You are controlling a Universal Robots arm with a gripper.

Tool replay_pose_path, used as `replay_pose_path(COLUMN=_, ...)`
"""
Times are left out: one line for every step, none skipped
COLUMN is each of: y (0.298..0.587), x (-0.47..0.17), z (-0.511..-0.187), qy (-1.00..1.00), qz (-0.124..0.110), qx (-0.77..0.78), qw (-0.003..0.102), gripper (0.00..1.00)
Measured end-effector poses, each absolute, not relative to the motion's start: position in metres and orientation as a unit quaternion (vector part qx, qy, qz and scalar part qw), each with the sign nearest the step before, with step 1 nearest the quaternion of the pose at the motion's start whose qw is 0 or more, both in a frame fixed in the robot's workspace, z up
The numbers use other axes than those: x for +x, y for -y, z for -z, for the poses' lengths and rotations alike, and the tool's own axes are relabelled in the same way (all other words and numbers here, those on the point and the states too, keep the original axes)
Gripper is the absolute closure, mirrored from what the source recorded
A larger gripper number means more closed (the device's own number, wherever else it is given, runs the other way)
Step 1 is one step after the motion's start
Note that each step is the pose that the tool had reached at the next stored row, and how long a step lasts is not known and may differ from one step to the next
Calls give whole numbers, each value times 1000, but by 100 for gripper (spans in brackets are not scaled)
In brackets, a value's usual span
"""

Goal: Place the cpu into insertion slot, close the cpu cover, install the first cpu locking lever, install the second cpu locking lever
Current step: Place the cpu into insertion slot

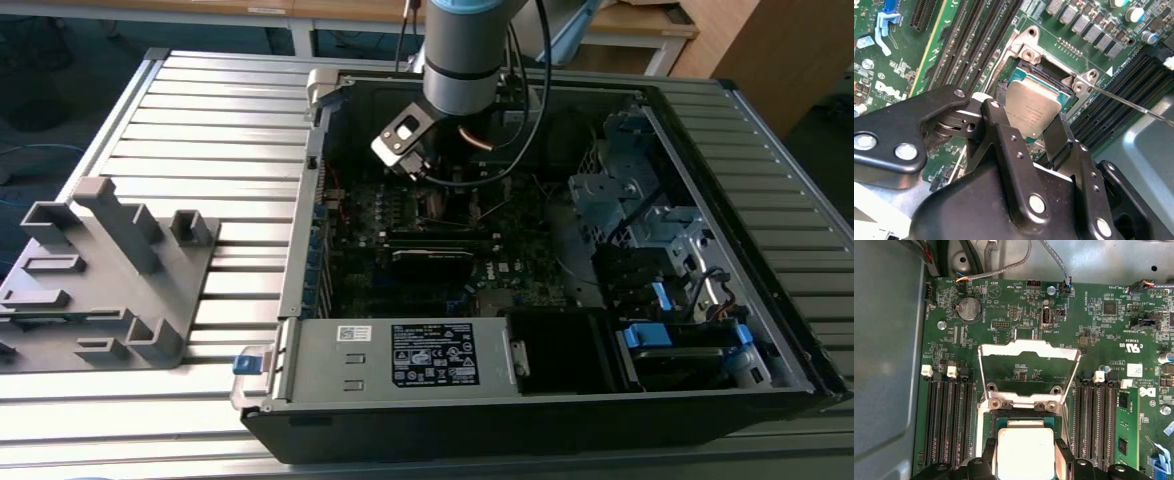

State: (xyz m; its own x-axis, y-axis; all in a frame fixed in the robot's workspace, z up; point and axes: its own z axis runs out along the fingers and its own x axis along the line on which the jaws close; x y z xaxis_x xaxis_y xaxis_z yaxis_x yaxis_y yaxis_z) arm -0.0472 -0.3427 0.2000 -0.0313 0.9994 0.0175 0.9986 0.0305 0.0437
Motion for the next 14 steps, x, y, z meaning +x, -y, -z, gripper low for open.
replay_pose_path(y=343, x=-47, z=-199, qy=-718, qz=-22, qx=696, qw=9, gripper=46)
replay_pose_path(y=343, x=-47, z=-199, qy=-718, qz=-22, qx=696, qw=9, gripper=46)
replay_pose_path(y=343, x=-47, z=-199, qy=-717, qz=-22, qx=696, qw=9, gripper=46)
replay_pose_path(y=343, x=-47, z=-199, qy=-715, qz=-22, qx=699, qw=9, gripper=46)
replay_pose_path(y=343, x=-47, z=-198, qy=-711, qz=-22, qx=702, qw=9, gripper=46)
replay_pose_path(y=343, x=-47, z=-198, qy=-708, qz=-22, qx=706, qw=9, gripper=46)
replay_pose_path(y=343, x=-47, z=-198, qy=-706, qz=-22, qx=708, qw=9, gripper=46)
replay_pose_path(y=343, x=-47, z=-198, qy=-704, qz=-22, qx=710, qw=9, gripper=46)
replay_pose_path(y=343, x=-47, z=-198, qy=-702, qz=-22, qx=711, qw=9, gripper=46)
replay_pose_path(y=343, x=-47, z=-198, qy=-702, qz=-22, qx=712, qw=9, gripper=46)
replay_pose_path(y=343, x=-47, z=-198, qy=-702, qz=-22, qx=712, qw=9, gripper=46)
replay_pose_path(y=343, x=-47, z=-198, qy=-702, qz=-22, qx=712, qw=9, gripper=46)
replay_pose_path(y=343, x=-47, z=-198, qy=-702, qz=-22, qx=712, qw=9, gripper=46)
replay_pose_path(y=343, x=-48, z=-198, qy=-702, qz=-22, qx=712, qw=9, gripper=46)
